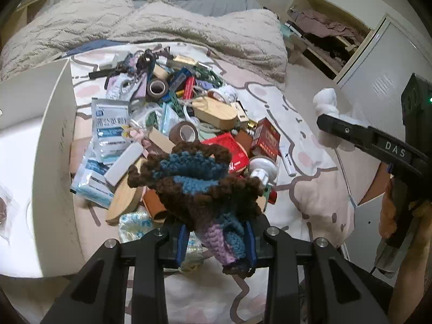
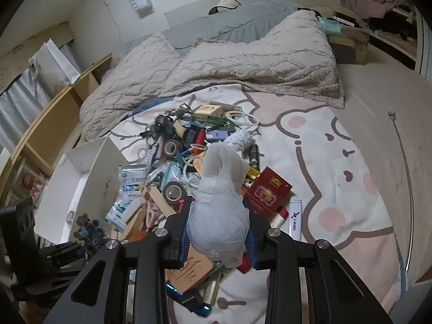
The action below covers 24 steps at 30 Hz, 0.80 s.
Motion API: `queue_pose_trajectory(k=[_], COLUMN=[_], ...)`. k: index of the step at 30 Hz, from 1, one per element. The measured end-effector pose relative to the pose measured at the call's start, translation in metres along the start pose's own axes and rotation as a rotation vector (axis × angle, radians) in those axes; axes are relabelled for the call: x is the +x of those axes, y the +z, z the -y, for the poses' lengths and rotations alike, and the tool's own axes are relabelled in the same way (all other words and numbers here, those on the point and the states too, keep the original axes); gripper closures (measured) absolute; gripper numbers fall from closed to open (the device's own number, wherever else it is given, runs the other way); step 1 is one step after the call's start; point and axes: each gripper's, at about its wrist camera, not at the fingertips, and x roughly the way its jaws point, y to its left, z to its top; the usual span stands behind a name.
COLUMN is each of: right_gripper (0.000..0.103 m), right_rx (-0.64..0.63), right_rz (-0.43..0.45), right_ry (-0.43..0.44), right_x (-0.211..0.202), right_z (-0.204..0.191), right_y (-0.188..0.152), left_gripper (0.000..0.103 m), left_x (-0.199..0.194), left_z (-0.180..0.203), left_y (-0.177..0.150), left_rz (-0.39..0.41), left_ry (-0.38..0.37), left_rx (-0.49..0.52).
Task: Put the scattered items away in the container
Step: 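Lift the fluffy toy with the right tool while the left tool lifts the crocheted pouch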
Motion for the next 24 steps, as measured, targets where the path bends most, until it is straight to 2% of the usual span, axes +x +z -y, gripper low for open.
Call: queue_pose_trajectory(k=[24], right_gripper=[0.069], right_rx=[-0.018], right_rz=[0.063], right_ry=[0.067], right_x=[-0.019], right_z=[-0.032], right_y=[0.007], left_gripper=[0.069], left_x=[-0.059], left_z=[-0.01], left_y=[0.017], left_rz=[0.154], left_ry=[-0.013], left_rx=[-0.005])
